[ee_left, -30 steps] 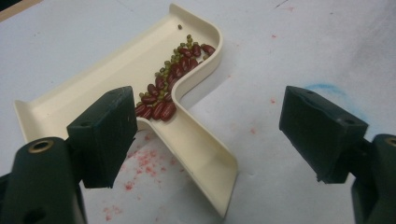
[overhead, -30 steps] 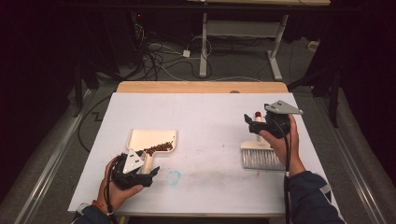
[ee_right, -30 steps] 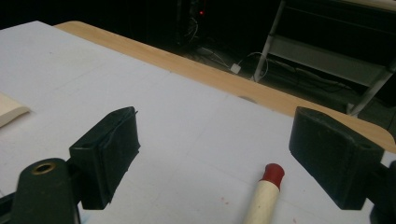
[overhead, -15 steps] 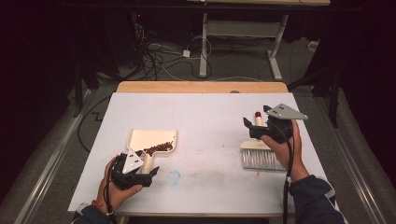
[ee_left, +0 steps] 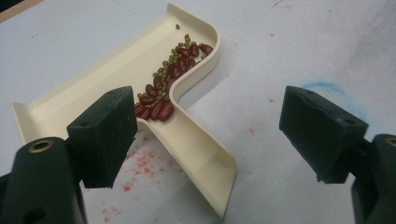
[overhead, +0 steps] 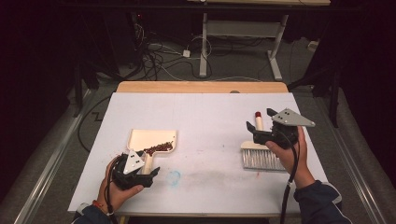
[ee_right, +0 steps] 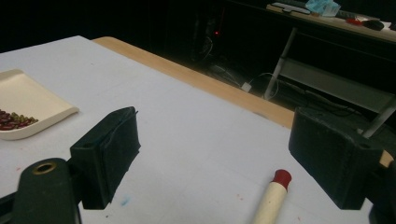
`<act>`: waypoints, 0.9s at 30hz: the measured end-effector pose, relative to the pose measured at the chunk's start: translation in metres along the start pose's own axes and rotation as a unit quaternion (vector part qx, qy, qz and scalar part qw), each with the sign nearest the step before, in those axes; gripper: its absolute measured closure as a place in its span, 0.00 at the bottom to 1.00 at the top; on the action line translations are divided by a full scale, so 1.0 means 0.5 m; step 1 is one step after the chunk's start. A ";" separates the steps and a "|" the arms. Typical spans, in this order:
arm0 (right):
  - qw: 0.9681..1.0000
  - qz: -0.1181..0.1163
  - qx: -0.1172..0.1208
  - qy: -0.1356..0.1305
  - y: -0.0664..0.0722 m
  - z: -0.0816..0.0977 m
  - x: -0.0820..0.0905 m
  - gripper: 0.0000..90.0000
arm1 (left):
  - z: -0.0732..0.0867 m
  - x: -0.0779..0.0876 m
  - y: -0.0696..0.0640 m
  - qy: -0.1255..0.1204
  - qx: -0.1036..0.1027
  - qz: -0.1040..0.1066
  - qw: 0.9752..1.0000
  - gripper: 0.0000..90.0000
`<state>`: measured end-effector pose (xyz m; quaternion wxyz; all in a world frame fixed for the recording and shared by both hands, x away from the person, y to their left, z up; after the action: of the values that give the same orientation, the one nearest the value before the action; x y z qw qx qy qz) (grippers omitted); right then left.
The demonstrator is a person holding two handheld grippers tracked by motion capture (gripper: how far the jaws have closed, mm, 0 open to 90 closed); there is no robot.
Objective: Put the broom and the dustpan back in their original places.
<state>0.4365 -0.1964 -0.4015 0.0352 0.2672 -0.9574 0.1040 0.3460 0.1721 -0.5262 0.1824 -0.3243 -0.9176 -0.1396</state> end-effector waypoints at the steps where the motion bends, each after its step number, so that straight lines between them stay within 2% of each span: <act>1: 1.000 0.000 0.004 0.001 -0.001 0.001 0.003 0.18 | 0.000 0.000 0.000 0.000 0.000 0.000 1.000 0.21; 7: 1.000 -0.011 0.015 0.006 0.005 0.002 0.019 0.18 | -0.001 -0.001 -0.001 0.001 -0.002 0.001 1.000 0.21; 14: 1.000 -0.009 0.021 0.000 0.010 0.004 0.036 0.18 | 0.001 -0.002 -0.003 0.005 -0.003 0.004 1.000 0.21; 27: 0.999 -0.013 0.032 0.012 0.018 0.034 0.061 0.18 | -0.002 0.000 -0.006 0.002 -0.008 0.004 1.000 0.21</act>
<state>0.4057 -0.2081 -0.4160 0.0399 0.2796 -0.9494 0.1374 0.3443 0.1695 -0.5257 0.1824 -0.3294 -0.9147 -0.1469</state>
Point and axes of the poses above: each handheld gripper's, and its own axes: x roughly backward along the jaws, z roughly out of its underside, y roughly to its left, the point moved 8 cm from there along -x, roughly forward along the jaws, and after that the axes turned 14 degrees about -y, right-handed, at the moved point
